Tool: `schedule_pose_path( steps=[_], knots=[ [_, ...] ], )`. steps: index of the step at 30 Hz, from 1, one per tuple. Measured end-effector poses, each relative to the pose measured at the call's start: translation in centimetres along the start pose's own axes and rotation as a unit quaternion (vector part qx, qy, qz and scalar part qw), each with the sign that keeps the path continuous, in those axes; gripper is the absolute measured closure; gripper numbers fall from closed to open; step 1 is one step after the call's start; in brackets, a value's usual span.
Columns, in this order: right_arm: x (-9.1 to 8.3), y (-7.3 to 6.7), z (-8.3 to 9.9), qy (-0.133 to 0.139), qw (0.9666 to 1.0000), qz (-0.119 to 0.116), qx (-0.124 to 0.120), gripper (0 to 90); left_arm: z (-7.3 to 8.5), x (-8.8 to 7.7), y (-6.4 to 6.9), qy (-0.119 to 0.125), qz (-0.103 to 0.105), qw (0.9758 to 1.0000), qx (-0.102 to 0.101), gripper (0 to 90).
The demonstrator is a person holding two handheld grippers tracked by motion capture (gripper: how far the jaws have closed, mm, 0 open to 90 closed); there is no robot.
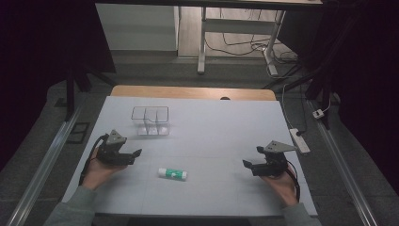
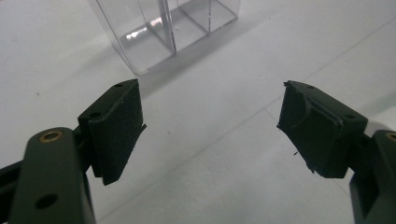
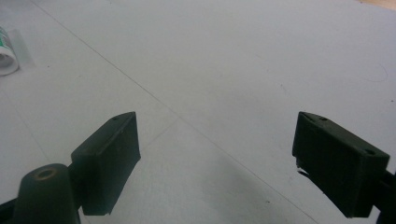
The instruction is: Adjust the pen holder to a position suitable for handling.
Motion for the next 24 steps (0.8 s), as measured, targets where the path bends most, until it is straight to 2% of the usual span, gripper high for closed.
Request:
schedule_pose_path(
  steps=[3,7,13,16,24],
  knots=[
    [0.0,0.0,0.0,-0.002,1.0,0.002,0.0,15.0,-0.7,0.3,-0.5,-0.003,0.0,1.0,-0.002,22.5],
    [-0.3,0.0,0.0,0.01,0.9997,-0.011,0.021,15.2,-1.3,0.9,-1.4,-0.017,-0.009,0.9998,-0.002,23.7],
    [-0.3,0.1,0.1,0.006,0.9998,-0.005,0.018,15.1,-1.6,1.3,-2.4,-0.028,-0.015,0.9995,-0.003,24.4],
    [-0.1,0.2,0.1,0.003,0.9998,-0.005,0.018,15.1,-1.6,1.1,-3.0,-0.032,-0.026,0.9991,0.001,26.4],
    [0.0,0.2,0.2,0.001,0.9999,0.0,0.014,15.2,-1.7,1.7,-5.0,-0.035,-0.037,0.9984,-0.022,29.0]
  ],
)
Point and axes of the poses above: each handheld gripper's, and its own axes: x roughly forward along the jaws, z roughly out of its underside, y roughly to its right, the point moved 2 cm from there along x, roughly forward along the jaws, and after that the axes turned 4 degrees about y, right-handed, at the moved point
